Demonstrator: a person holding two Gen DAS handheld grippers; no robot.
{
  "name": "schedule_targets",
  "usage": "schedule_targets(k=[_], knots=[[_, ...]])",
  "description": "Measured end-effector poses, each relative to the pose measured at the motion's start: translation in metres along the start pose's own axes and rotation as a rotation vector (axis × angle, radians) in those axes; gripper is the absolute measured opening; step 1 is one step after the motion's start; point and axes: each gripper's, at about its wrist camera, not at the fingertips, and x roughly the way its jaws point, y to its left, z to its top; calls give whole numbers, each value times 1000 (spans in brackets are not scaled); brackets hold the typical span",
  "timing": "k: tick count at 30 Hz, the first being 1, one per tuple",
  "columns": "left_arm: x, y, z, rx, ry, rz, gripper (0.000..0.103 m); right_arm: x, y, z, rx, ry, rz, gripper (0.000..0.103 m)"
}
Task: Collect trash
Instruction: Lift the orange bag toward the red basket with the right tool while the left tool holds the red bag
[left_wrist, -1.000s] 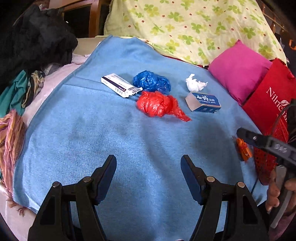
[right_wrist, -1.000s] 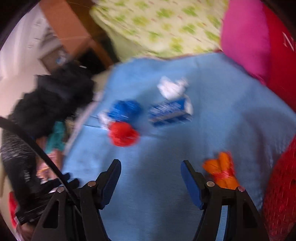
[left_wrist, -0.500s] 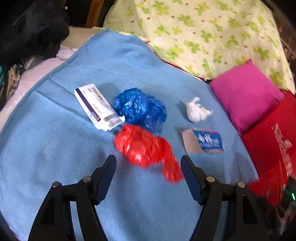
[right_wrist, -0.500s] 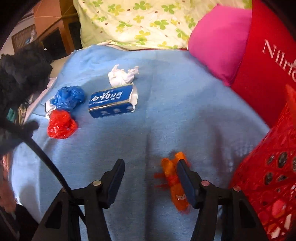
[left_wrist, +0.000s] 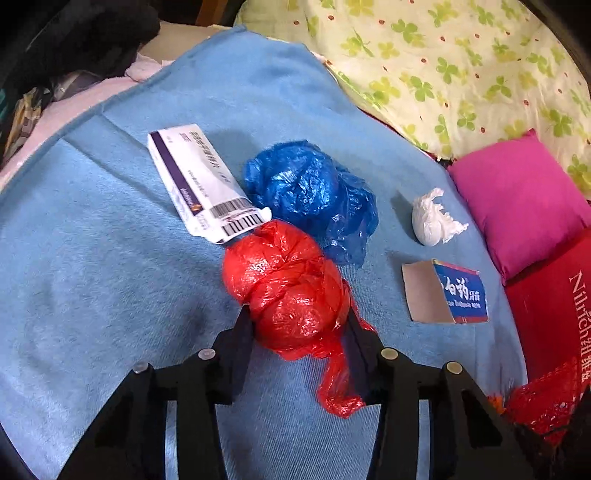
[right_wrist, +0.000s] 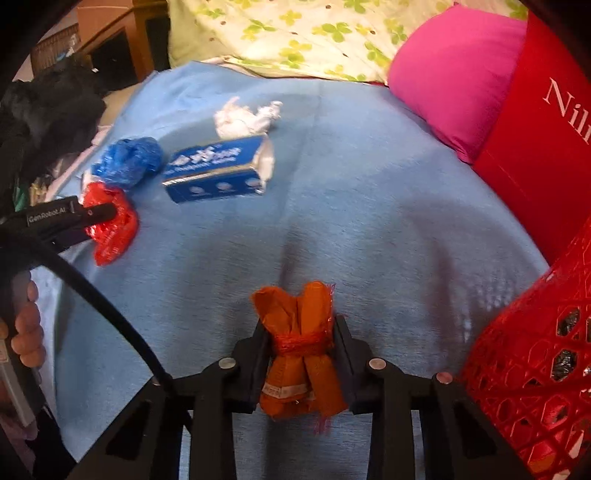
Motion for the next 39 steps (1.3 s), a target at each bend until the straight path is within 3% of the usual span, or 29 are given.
schedule_targets(k=[7,11,18,22,26,39], knots=[[-51,4,-23,74,-44,34,47,-29,6,4,38,-106,210,34],[-80,-6,-37,150,-64,93,47,-48,13,5,63,-170,328,34],[-137,-50,-58,319,-198,122,47,-102,18,0,13,-403,422,34],[-165,-81,-66,392,-271,112,47,-134,12,-8,-5,-535,424,34],[-183,-111,-70,448,-318,103,47,-154,-1,-13,8,-606,414,34],[-204,-176,-85,619,-432,161,47,-180,-45,-20,100,-704,361,34]])
